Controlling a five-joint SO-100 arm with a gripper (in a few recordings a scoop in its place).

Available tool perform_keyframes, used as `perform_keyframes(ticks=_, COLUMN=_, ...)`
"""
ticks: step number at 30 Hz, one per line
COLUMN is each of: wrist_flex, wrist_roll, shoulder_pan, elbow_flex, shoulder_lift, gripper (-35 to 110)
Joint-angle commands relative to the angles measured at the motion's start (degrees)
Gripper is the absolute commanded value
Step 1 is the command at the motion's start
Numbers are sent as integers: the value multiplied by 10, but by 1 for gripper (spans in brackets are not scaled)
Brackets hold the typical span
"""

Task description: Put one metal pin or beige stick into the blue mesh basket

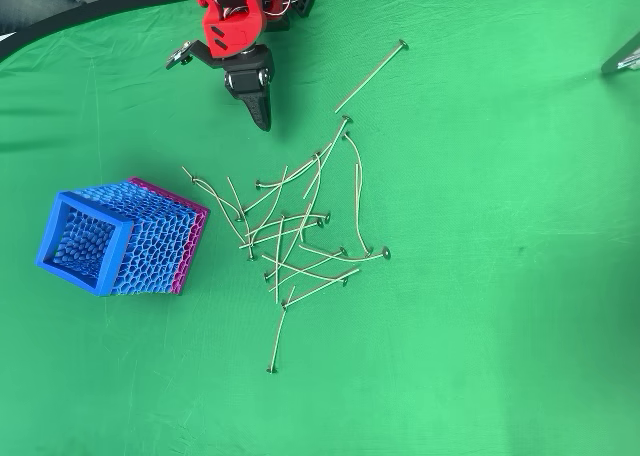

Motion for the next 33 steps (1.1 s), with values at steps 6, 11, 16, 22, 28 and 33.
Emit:
perform_keyframes(ticks=6, wrist_flex=-3, wrist_roll=-26, shoulder_pan=5, elbow_flex=-8, shoulder_lift=5, gripper=0)
perform_keyframes(ticks=11, wrist_flex=20, wrist_roll=-35, shoulder_pan=9, elbow_flex=-54, shoulder_lift=5, gripper=0)
perform_keyframes(ticks=16, wrist_flex=64, wrist_roll=-34, shoulder_pan=-2, elbow_flex=-111, shoulder_lift=5, gripper=0)
perform_keyframes(ticks=22, wrist_flex=124, wrist_roll=-38, shoulder_pan=-26, elbow_flex=-174, shoulder_lift=2, gripper=0)
perform_keyframes(ticks=28, wrist_flex=162, wrist_roll=-39, shoulder_pan=-45, elbow_flex=-251, shoulder_lift=-43, gripper=0)
perform_keyframes(ticks=33, wrist_flex=163, wrist_roll=-45, shoulder_pan=-48, elbow_flex=-354, shoulder_lift=-202, gripper=0)
